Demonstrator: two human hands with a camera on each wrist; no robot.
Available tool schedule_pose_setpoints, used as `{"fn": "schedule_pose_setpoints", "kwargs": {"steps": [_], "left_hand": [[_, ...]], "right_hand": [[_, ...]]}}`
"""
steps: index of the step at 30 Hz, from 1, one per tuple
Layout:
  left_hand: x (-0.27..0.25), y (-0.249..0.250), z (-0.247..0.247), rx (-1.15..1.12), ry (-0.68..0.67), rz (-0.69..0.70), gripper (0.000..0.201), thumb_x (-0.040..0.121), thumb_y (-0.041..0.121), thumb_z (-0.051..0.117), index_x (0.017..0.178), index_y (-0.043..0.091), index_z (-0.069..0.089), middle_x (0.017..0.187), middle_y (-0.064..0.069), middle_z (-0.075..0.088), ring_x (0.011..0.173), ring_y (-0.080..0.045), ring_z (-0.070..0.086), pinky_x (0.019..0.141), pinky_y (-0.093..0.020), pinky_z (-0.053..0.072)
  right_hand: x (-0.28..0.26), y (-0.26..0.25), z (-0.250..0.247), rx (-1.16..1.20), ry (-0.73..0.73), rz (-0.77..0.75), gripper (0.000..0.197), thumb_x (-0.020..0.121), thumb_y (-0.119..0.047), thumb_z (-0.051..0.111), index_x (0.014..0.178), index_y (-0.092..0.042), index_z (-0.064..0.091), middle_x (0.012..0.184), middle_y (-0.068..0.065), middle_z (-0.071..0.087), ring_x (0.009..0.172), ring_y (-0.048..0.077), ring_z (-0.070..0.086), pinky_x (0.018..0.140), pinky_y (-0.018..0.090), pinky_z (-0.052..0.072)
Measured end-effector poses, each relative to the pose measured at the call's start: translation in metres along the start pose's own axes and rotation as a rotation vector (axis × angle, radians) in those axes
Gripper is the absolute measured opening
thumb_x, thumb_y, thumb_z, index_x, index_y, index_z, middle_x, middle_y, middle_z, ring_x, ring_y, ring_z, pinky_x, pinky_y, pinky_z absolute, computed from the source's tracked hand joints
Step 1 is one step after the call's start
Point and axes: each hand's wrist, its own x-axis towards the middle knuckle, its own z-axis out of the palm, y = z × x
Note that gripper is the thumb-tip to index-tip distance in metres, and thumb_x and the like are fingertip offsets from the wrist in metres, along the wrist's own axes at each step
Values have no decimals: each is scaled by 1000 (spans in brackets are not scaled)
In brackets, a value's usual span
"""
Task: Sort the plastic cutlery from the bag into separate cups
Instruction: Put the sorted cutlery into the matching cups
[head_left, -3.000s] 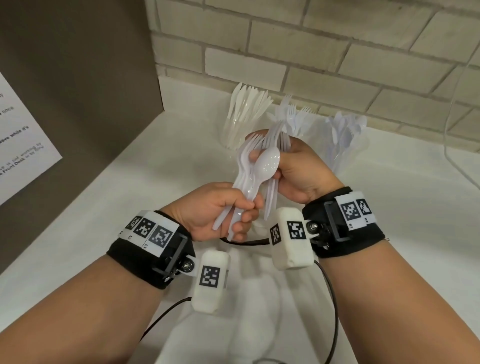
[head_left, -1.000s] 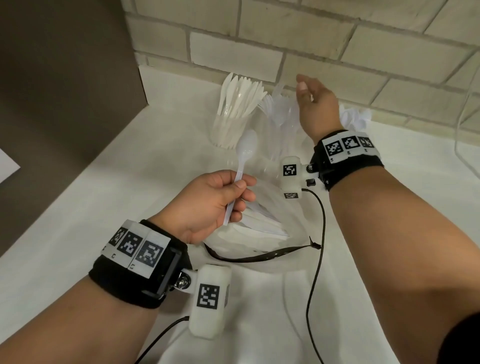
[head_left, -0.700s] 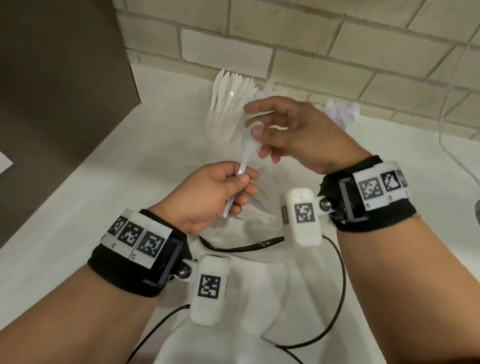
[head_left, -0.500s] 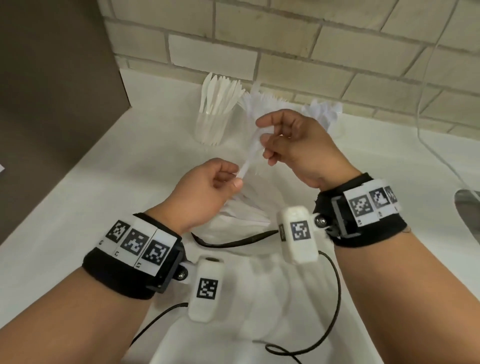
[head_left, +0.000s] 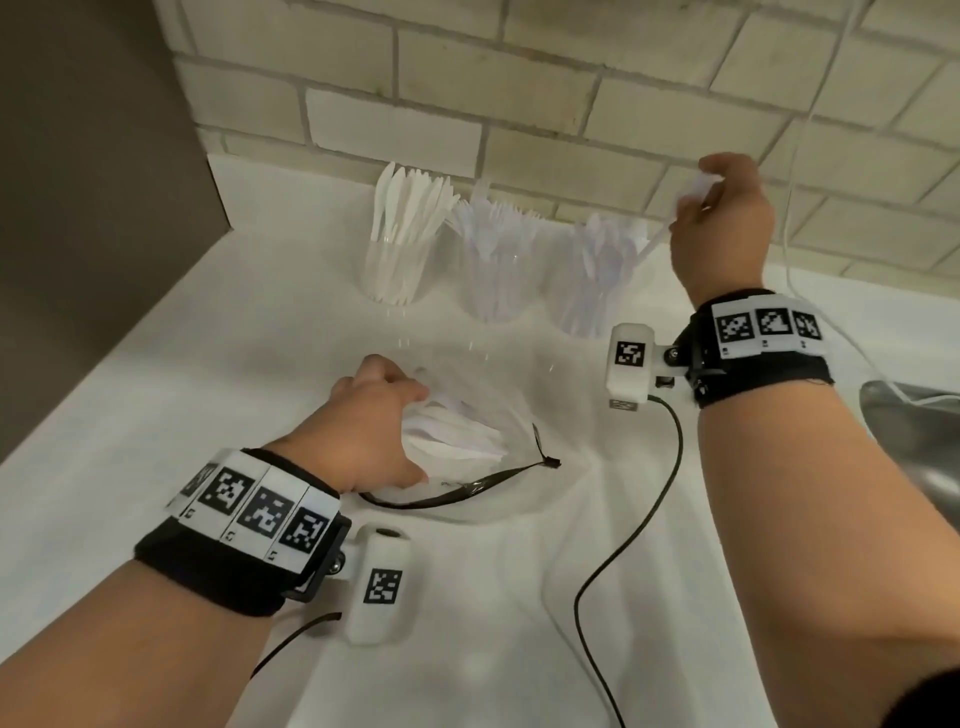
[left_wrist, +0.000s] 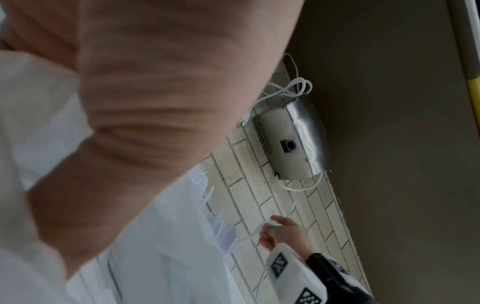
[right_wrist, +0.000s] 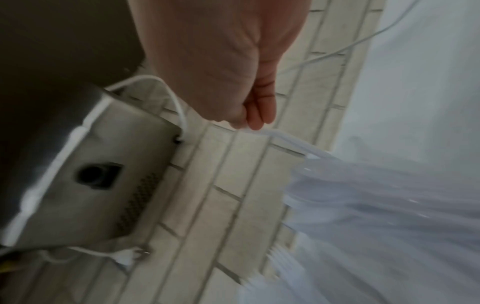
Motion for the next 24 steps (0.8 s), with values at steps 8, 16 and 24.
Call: {"fn": "schedule_pose_setpoints", "kwargs": {"steps": [8,16,24], "left_hand": [[-1,-2,1,-51,52,-8,94,58,33,87,140,27,41,115,10,15,104,-10,45,95,-18,39],[-6,1,6,-119,159,20,72,62,24,84,123,44,53,142,15,-8,105,-15,51,89,-17,42],[-5,5,10,-97,112,-54,101,66,16,80,148,22,23,154,-4,7,127,-23,44,85,-18,37]], "right_hand": [[-24,12,17,-151,-262,189,38,94,-12,47,132,-13,55,133,7,59,121,24,57,103,20,37],[-126,-88,13,-22,-696,-133,22,82,-8,60,98,-18,72,86,-9,64,81,8,61,72,11,42],[-174,-73,46,-567,-1247,-261,110,63,-44,84,146,-6,23,147,11,35,134,28,34,112,32,31]]}}
